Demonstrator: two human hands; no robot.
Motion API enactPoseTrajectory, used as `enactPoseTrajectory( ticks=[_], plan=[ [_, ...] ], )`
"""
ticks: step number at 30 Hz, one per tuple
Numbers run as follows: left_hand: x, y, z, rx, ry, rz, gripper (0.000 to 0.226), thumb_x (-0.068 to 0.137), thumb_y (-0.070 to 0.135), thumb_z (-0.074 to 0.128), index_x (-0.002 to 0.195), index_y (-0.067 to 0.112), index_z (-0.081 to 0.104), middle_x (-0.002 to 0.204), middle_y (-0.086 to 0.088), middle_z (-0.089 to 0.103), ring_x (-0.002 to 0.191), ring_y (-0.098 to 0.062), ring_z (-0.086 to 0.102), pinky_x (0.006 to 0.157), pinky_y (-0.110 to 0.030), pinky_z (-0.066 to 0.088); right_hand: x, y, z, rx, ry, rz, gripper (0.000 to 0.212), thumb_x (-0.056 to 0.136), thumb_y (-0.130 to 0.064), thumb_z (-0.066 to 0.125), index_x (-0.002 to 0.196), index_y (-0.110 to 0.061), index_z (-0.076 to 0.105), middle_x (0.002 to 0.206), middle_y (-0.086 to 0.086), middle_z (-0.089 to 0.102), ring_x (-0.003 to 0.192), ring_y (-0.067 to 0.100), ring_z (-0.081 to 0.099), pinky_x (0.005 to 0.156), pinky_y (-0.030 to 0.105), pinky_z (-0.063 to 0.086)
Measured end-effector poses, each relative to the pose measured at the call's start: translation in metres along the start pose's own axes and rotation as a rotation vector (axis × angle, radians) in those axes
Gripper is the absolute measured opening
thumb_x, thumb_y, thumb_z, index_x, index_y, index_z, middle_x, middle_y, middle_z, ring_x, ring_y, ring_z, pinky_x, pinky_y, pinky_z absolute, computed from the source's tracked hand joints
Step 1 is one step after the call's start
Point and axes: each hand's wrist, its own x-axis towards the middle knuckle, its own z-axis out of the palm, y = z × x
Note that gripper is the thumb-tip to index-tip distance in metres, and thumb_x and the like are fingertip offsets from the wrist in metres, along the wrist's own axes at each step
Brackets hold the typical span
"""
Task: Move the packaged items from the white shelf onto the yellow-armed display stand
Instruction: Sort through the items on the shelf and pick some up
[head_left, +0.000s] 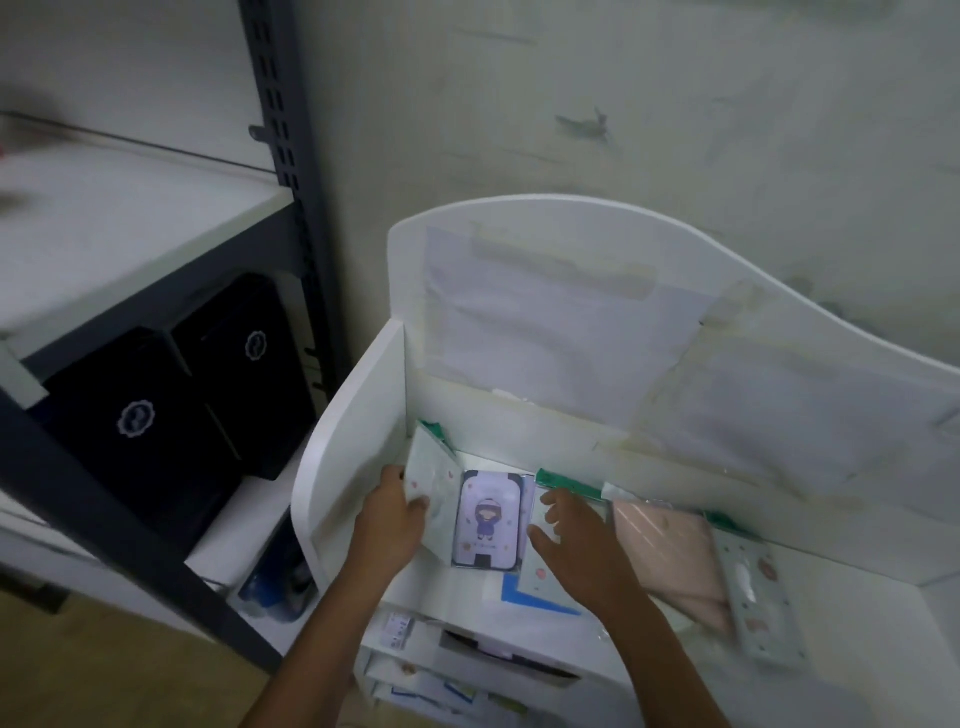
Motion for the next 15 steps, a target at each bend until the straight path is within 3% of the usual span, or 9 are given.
enactPoseTrajectory(
  ticks=[3,9,13,15],
  plan=[
    [-0.010,0.012,-0.014,-0.230,-0.001,-0.029,0.021,0.095,0.009,0.058,0.113,0.014,0.049,0.104,-0.004,0.059,0.090,-0.027,0.063,0.061,-0.047,0.062,0.001,-0.007,0.010,-0.039,-0.018,0.057,0.043,0.093,-0.047,0.052,0.126,-0.020,0.048,0.117,-0.002,0.059,0.109,0.016,0.057,0.092,0.033,0.049],
    [-0.031,0.034,-0.034,-0.607,-0.036,-0.081,0.024,0.095,0.007,0.059,0.118,0.007,0.050,0.108,-0.008,0.063,0.090,-0.024,0.066,0.057,-0.037,0.062,0.001,-0.035,0.034,-0.200,-0.015,0.149,0.070,0.080,-0.072,0.054,0.114,-0.011,0.049,0.109,0.004,0.053,0.102,0.022,0.054,0.081,0.033,0.048],
    [-0.038,0.036,-0.039,-0.674,-0.063,-0.087,0.027,0.095,0.007,0.059,0.121,0.008,0.050,0.109,-0.009,0.065,0.089,-0.022,0.068,0.058,-0.036,0.062,-0.001,-0.051,0.054,-0.247,0.024,0.186,0.115,0.056,-0.088,0.057,0.138,-0.012,0.032,0.115,0.004,0.048,0.108,0.023,0.049,0.084,0.035,0.047],
    [-0.040,0.036,-0.042,-0.698,-0.072,-0.093,0.028,0.095,0.007,0.060,0.122,0.009,0.052,0.110,-0.009,0.066,0.091,-0.023,0.068,0.057,-0.034,0.061,-0.002,-0.055,0.061,-0.281,0.023,0.182,0.121,0.053,-0.090,0.059,0.140,-0.011,0.028,0.118,0.004,0.045,0.110,0.022,0.047,0.086,0.034,0.046]
  ],
)
